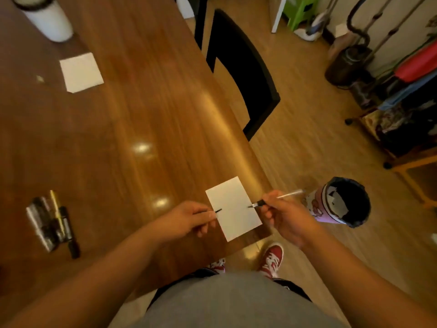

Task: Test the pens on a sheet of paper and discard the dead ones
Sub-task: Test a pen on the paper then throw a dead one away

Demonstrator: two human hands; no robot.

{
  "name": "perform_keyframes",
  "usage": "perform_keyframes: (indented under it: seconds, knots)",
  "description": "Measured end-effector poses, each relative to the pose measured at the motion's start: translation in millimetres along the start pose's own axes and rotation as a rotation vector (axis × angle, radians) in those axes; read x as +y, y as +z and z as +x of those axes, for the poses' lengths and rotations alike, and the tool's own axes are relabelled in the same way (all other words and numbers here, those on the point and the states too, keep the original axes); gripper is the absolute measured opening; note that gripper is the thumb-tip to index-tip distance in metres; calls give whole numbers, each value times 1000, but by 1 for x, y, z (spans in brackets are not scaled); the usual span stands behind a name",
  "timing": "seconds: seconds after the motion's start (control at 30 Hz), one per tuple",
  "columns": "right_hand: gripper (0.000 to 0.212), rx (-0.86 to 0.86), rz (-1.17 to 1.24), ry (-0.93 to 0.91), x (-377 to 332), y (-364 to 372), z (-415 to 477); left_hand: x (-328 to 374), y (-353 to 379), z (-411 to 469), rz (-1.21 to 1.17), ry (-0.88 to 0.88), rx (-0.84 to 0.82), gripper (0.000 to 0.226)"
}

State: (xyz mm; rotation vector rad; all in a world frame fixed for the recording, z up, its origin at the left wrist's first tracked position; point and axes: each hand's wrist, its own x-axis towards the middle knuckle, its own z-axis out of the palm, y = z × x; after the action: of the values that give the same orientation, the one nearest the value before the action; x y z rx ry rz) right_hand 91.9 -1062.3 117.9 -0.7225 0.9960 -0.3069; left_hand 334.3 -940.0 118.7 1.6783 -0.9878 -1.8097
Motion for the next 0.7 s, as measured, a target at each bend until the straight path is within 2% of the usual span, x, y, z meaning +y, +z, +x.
perform_keyframes:
  seconds: [0.13,0.27,0.37,0.43,0.57,0.7]
  knots:
    - [19,94,-344,-47,-26,-19,23,-35,-33,-2,65,-55,262,25]
    - [14,101,-630,-85,-24,-2,50,-47,-18,3,229,-63,427,17]
    - [15,92,-742,-145,-19,12,65,-45,8,8,331,-76,476,12]
    - [10,32,-815,-186,-16,19,73,-41,27,14,494,-47,516,15]
    - [5,-77,-1026,-256,-9,28,87,-33,65,36,764,101,581,28]
    - [12,-201,-1047,-305,-7,38,95,-36,87,59,926,214,544,35]
